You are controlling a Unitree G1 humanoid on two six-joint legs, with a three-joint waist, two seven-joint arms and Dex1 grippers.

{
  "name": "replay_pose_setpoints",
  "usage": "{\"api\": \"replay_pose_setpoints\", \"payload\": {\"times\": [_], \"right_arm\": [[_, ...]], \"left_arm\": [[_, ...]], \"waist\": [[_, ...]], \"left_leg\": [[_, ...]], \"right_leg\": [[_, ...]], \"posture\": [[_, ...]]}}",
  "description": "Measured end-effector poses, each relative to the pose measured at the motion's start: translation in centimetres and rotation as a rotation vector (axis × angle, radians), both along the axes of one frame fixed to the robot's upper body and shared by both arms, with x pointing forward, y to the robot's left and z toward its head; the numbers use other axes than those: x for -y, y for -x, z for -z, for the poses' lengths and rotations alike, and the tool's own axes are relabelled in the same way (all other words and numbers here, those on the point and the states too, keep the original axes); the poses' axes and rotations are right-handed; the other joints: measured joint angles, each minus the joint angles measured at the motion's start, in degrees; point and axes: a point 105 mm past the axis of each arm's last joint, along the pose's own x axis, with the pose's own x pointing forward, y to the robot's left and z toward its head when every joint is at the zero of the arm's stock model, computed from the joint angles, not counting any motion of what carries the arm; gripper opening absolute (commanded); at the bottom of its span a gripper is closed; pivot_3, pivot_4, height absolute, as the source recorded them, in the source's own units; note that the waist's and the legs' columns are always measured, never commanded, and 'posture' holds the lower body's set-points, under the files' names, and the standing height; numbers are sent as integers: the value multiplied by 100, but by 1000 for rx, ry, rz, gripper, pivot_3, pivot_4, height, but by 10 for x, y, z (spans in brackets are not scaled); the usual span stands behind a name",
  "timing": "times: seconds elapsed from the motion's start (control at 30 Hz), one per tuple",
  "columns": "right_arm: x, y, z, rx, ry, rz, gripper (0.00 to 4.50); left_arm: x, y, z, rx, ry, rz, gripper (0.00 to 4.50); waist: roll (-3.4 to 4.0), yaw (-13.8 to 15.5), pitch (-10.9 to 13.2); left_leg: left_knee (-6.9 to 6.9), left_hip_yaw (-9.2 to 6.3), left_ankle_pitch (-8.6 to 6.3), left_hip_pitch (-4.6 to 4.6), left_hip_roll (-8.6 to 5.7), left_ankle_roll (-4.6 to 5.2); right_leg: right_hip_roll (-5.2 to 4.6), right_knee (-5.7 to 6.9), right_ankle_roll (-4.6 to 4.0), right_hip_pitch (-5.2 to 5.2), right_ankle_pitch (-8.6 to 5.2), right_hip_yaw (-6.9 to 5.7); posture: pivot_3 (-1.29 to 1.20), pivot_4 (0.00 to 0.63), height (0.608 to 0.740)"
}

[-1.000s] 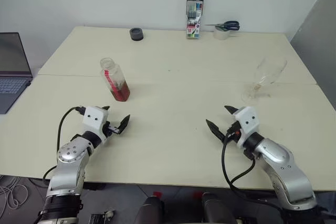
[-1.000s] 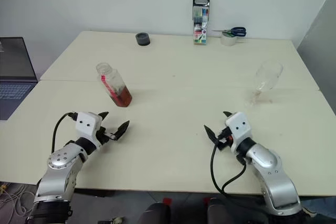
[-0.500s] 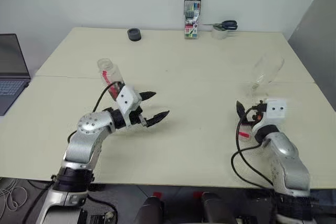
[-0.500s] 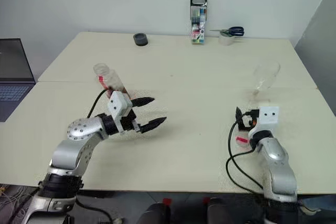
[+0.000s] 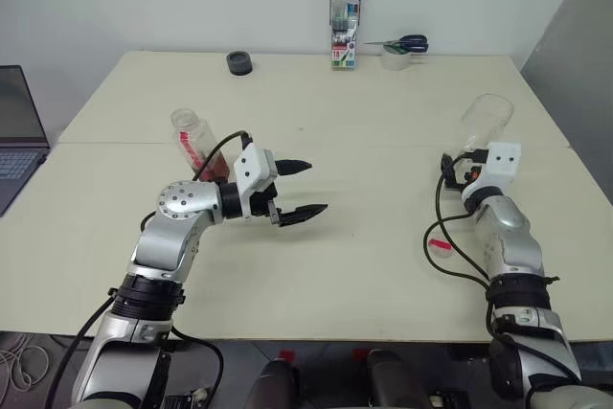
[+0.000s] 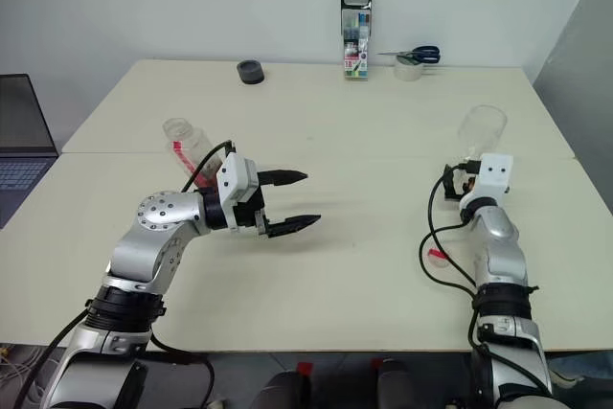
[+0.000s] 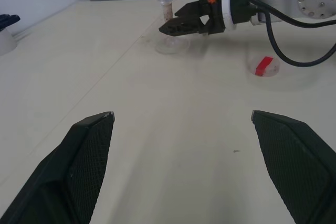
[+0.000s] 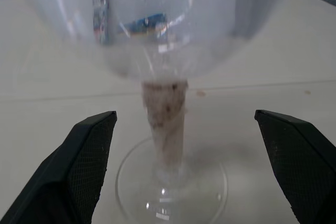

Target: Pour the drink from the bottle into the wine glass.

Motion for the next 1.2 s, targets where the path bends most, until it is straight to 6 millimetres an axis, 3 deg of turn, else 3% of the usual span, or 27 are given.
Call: {"api": "replay_pose_setpoints", "payload": {"times": [0.43, 0.5, 0.6, 0.8, 0.97, 1.1, 1.2], "right_arm": [[-5, -10, 9, -10, -7, -19, 139], [-9, -11, 9, -8, 1, -40, 147], [-38, -12, 5, 12, 31, -156, 147], [-145, 6, -20, 122, 26, -552, 147], [-215, 31, -17, 96, 7, -807, 147], [-243, 45, -6, 60, 19, -930, 147], [-250, 48, 5, 35, 63, -961, 147]], "left_arm": [[-10, 3, 10, -12, -17, -14, 4500], [-13, 3, 12, -19, -18, -39, 4500], [-27, 6, 18, -49, -26, -101, 4500], [-62, 21, 21, -94, -51, -221, 4500], [-84, 32, 18, -120, -55, -302, 4500], [-99, 38, 15, -121, -61, -364, 4500], [-99, 41, 13, -121, -57, -372, 4500]], "waist": [[2, -26, 1], [3, -34, 1], [8, -109, 5], [17, -199, 10], [19, -115, 11], [20, -62, 12], [20, -41, 12]], "left_leg": [[2, 0, 0, -3, -2, -1], [1, 0, 0, -2, -2, -1], [0, -1, 0, -5, 1, -1], [-4, -39, 0, -3, 8, 0], [-1, -52, 0, -3, 3, 0], [0, -52, 0, -5, -1, 0], [-1, -52, 0, -4, -4, 0]], "right_leg": [[-4, 0, 0, -1, 0, 4], [-4, 1, 0, -2, 0, 4], [-3, 3, 0, -9, 0, 5], [0, 13, -1, -13, 0, -1], [-4, 7, -1, -6, 0, -3], [-9, 0, 0, -5, 0, -4], [-6, 0, 0, -6, 0, -6]], "posture": [[0, 150, 740], [0, 150, 740], [0, 150, 740], [0, 150, 740], [0, 150, 740], [0, 150, 740], [0, 150, 740]]}}
